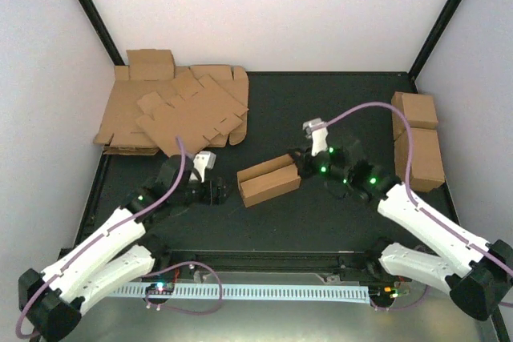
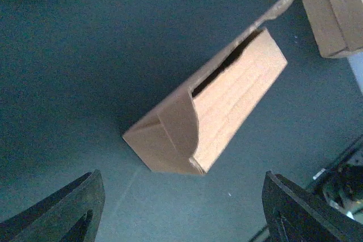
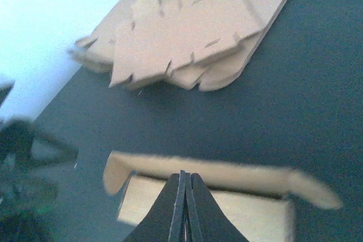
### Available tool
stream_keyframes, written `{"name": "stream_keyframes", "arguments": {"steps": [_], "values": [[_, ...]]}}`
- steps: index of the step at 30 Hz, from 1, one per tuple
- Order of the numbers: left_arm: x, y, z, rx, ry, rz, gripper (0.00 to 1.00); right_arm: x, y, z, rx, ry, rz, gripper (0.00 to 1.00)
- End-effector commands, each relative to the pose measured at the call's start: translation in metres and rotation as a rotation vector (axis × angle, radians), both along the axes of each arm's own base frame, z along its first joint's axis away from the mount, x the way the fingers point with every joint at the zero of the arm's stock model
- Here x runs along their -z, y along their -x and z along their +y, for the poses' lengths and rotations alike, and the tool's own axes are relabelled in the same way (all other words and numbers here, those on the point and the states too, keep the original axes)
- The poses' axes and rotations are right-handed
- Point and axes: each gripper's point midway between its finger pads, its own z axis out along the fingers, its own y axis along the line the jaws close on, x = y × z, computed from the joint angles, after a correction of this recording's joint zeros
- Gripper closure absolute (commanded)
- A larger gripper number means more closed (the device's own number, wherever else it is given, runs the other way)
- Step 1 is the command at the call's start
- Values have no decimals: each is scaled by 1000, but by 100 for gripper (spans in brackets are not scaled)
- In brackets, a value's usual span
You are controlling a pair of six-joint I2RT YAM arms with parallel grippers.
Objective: Fold the paper box
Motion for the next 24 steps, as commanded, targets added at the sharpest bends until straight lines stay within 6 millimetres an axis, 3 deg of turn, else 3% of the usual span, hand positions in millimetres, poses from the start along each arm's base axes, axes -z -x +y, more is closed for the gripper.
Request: {"name": "stream_keyframes", "arguments": {"steps": [1, 7, 13, 18, 24], "values": [[-3, 29, -12, 36, 145, 72, 22, -17, -29, -26, 55, 73, -7, 96], [20, 59, -29, 83, 203, 143, 23, -10, -79, -41, 105, 27, 99, 96], [48, 70, -40, 70, 255, 192, 24, 29, -116, -40, 90, 3, 224, 95], [58, 71, -47, 65, 291, 204, 24, 61, -128, -38, 58, -10, 314, 95], [64, 69, -52, 58, 327, 211, 24, 84, -126, -22, -27, -60, 387, 95]]}}
